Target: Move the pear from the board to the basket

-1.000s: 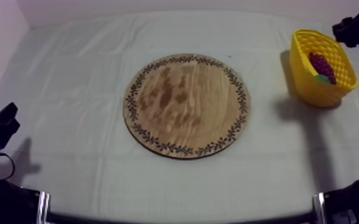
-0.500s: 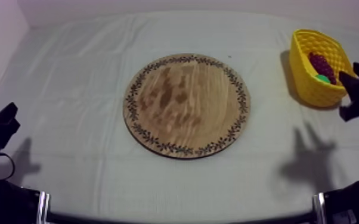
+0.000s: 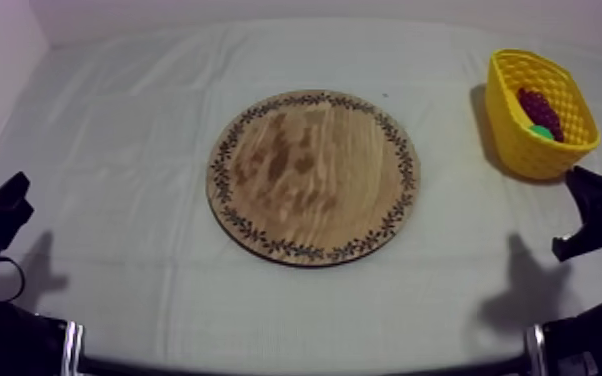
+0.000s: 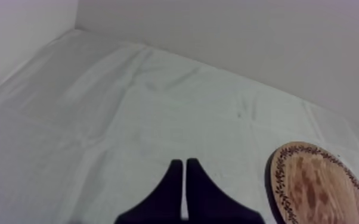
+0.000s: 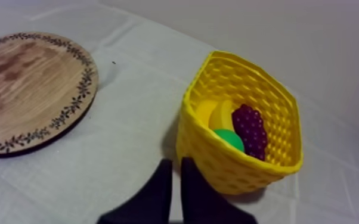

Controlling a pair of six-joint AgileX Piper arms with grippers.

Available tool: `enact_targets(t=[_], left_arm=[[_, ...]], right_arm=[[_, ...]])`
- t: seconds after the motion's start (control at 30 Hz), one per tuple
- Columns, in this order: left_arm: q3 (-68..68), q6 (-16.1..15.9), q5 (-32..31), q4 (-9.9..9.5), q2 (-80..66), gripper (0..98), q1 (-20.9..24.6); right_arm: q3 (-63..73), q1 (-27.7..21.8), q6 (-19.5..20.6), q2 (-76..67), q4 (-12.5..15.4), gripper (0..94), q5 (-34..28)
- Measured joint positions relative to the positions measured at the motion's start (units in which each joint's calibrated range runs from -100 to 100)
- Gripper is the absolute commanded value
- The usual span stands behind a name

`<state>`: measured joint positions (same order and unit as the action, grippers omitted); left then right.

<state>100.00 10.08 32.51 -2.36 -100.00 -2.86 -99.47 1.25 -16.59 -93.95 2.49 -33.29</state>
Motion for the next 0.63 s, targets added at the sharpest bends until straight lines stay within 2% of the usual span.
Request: enact_targets(t=[0.13,0.63], left_arm=[[0.0,0.0,0.0,0.00,0.0,0.1,0.0],[0.0,0.0,0.0,-0.04,0.0,0.1,0.0]], right_arm=[[-0.1,0.3,2.1,-1.5,-0.5,2.2,-3.4],[-0.1,0.7,3.2,-1.7,-0.8,0.6,-3.5]])
